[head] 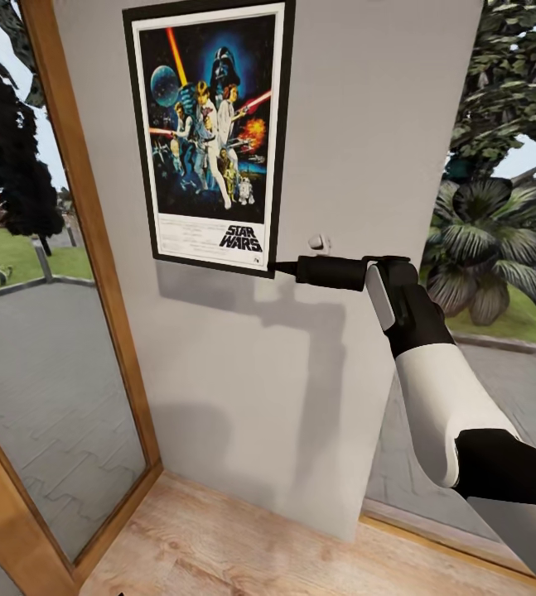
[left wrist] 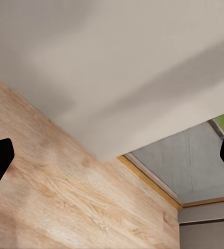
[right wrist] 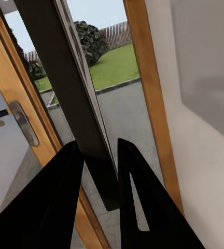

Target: Pick up the poster from the kitchen countertop and hang it on one of the wall nails in the kitchen.

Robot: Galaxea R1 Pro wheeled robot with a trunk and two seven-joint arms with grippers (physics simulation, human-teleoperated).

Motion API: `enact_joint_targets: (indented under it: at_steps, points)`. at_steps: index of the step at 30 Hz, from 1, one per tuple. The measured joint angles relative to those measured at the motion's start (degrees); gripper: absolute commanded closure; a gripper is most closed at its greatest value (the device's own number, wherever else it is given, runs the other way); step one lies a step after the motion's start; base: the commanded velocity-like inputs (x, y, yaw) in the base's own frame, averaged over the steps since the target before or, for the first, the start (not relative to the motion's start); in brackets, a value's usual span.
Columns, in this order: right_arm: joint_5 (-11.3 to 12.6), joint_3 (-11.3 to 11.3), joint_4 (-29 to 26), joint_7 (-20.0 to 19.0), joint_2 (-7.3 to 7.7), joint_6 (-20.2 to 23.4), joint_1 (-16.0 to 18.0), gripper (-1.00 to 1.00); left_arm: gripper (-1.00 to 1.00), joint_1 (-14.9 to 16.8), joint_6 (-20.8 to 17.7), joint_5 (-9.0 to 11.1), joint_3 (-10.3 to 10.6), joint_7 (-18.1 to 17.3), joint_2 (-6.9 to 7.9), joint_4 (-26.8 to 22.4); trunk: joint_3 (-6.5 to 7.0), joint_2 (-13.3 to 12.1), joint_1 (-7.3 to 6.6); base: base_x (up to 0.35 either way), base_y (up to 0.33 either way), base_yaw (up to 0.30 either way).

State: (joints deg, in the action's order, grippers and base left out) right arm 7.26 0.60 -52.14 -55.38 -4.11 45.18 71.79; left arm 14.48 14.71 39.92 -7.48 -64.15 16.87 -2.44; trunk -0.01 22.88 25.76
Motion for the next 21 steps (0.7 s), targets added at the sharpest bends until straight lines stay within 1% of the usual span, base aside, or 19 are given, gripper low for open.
enact_joint_targets:
  at_steps: [12,21]
  points:
    - [-0.3,0.02,0.67,-0.01,0.0,-0.08,-0.02,1.0,-1.0,0.0,0.0,0.0,-0.04,-0.06,0.17,0.0,0.41,-0.01,0.0,0.0,0.0,0.0]
    - [-0.19,0.14,3.22,0.23,0.03,-0.08,0.0,1.0,-1.0,0.0,0.0,0.0,-0.08,-0.06,0.31,0.0,0.42,-0.01,0.0,0.0,0.0,0.0]
